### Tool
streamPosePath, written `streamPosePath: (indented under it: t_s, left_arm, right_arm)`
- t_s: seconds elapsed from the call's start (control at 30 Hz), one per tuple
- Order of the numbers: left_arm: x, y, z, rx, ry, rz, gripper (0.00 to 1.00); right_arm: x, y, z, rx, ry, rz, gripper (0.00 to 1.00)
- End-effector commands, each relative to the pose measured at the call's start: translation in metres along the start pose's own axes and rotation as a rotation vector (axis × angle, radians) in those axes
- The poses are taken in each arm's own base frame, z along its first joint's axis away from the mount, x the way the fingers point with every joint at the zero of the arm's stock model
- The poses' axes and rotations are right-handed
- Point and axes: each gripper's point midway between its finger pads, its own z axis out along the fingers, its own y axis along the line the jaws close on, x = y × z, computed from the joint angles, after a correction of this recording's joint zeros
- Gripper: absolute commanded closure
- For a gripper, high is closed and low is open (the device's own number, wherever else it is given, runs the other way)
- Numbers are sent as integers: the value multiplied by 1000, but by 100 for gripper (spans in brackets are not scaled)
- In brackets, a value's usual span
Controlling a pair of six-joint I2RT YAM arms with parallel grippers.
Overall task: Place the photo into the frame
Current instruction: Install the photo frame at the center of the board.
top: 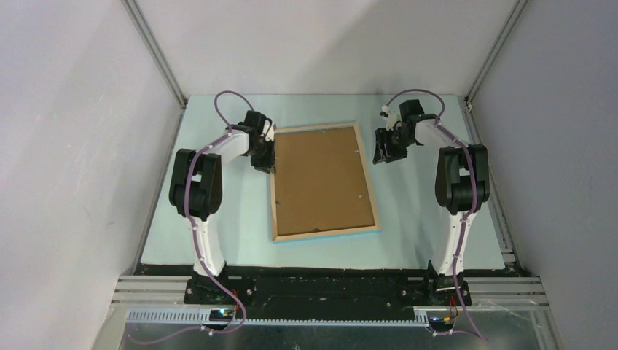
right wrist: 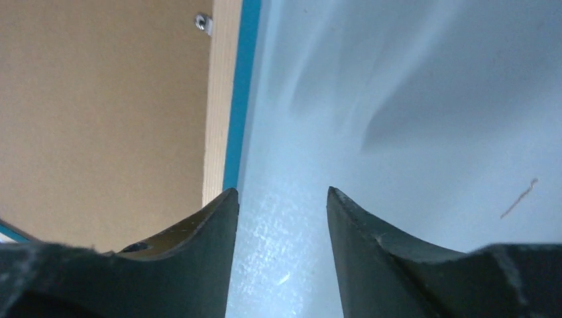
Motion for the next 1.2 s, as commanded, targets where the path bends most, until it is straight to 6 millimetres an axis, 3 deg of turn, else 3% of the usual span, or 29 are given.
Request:
streamPosePath:
  t_s: [0.0, 0.23, 0.4, 0.53, 0.7, 1.17]
  left_arm:
    - [-5, -1, -7, -4, -16, 16, 100]
    - [-2, -1, -5, 12, -6, -7, 100]
    - [-1, -1, -4, 20, 0, -20, 100]
    - [0, -3, -3, 33, 5, -22, 100]
    - [-1, -4, -2, 40, 6, -23, 100]
    - [0, -5, -2, 47, 9, -16, 100]
  right_arm:
    - [-6, 8, -32, 3, -54, -36, 41]
    - [32, 22, -49, -20, -30, -31, 36]
    - [68, 28, -47, -42, 29, 5, 35]
    - [86, 35, -42, -50, 66, 12, 34]
    - [91, 43, -32, -49, 81, 0, 34]
    - [78, 56, -7, 10, 76, -58, 35]
